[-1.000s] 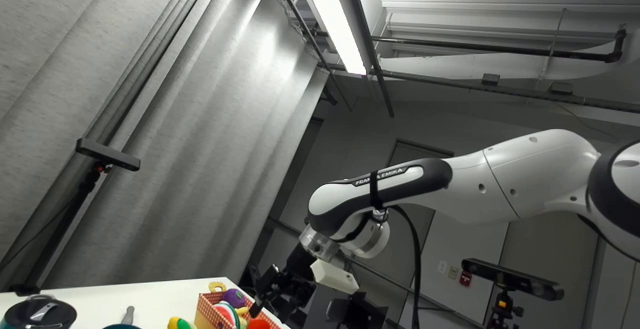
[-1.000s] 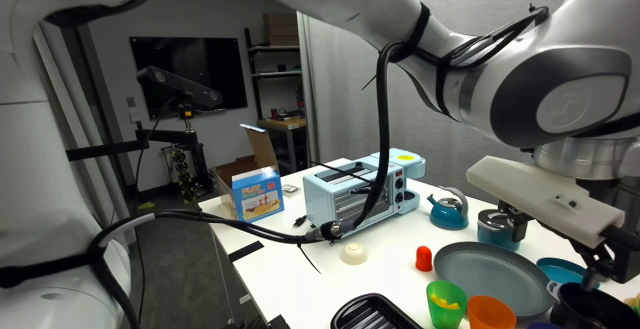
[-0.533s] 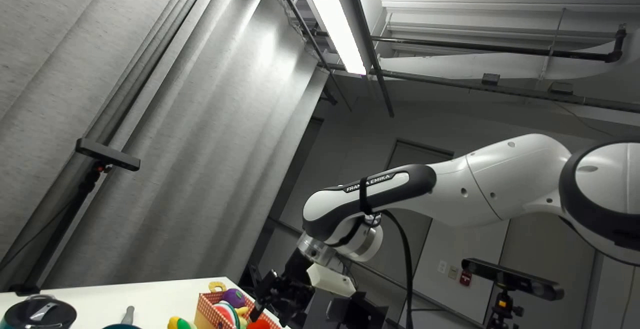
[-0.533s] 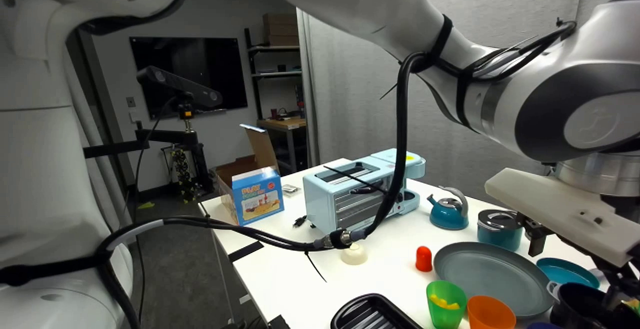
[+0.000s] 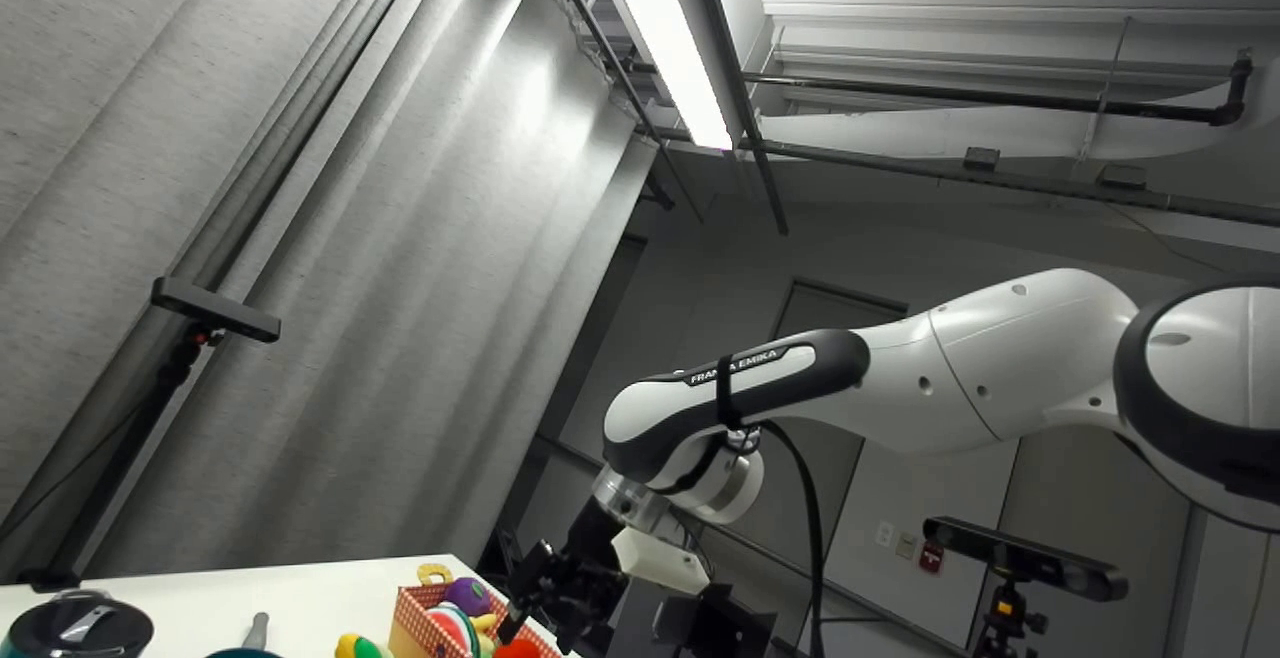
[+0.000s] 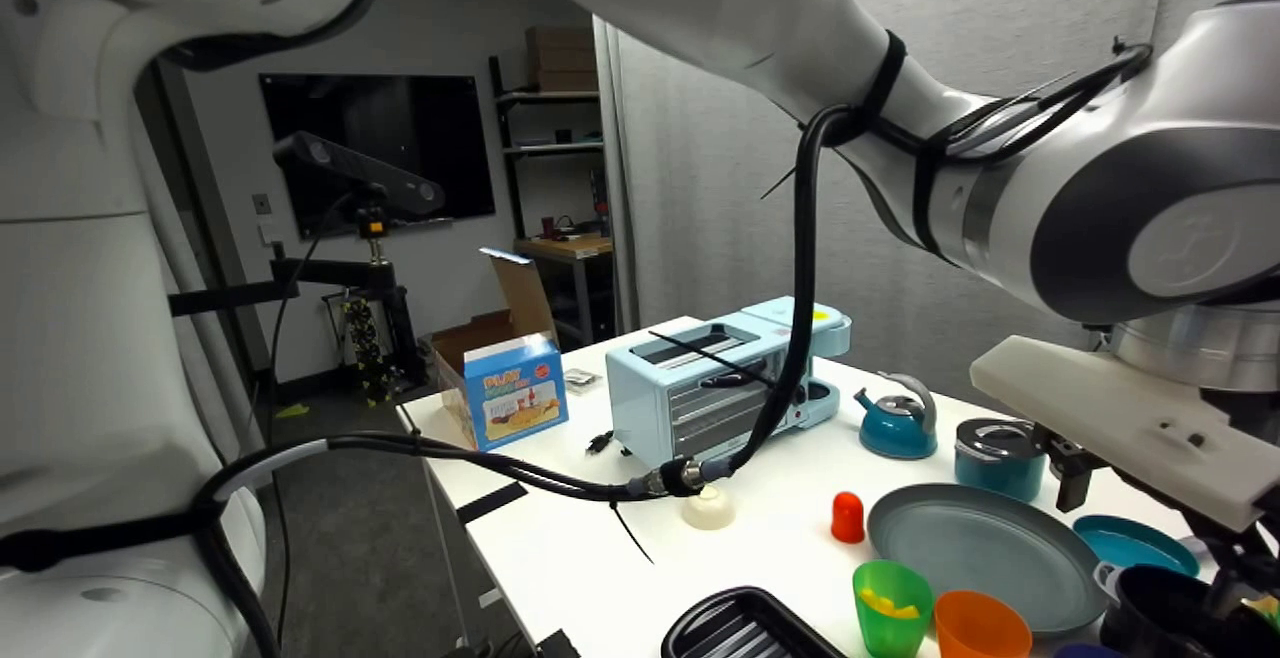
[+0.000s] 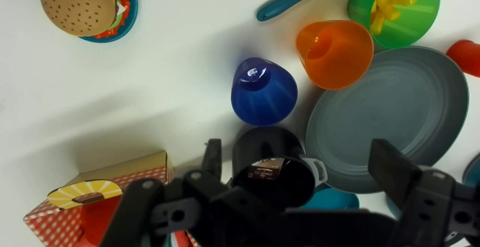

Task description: Place the dark blue cup inside the black pot

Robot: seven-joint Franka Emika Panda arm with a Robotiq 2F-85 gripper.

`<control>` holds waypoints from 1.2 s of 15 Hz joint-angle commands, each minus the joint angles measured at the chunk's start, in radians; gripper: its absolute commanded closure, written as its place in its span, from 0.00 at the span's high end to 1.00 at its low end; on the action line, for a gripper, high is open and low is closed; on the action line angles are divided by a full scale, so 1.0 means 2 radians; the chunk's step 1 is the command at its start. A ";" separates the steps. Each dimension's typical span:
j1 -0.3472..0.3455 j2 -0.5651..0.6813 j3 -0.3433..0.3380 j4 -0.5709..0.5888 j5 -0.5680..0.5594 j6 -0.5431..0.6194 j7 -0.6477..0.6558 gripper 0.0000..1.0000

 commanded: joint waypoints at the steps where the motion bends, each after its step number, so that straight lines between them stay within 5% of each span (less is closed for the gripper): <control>1: -0.006 0.007 0.004 0.007 -0.011 -0.002 0.006 1.00; 18: -0.027 0.113 0.010 0.072 0.001 -0.025 0.001 1.00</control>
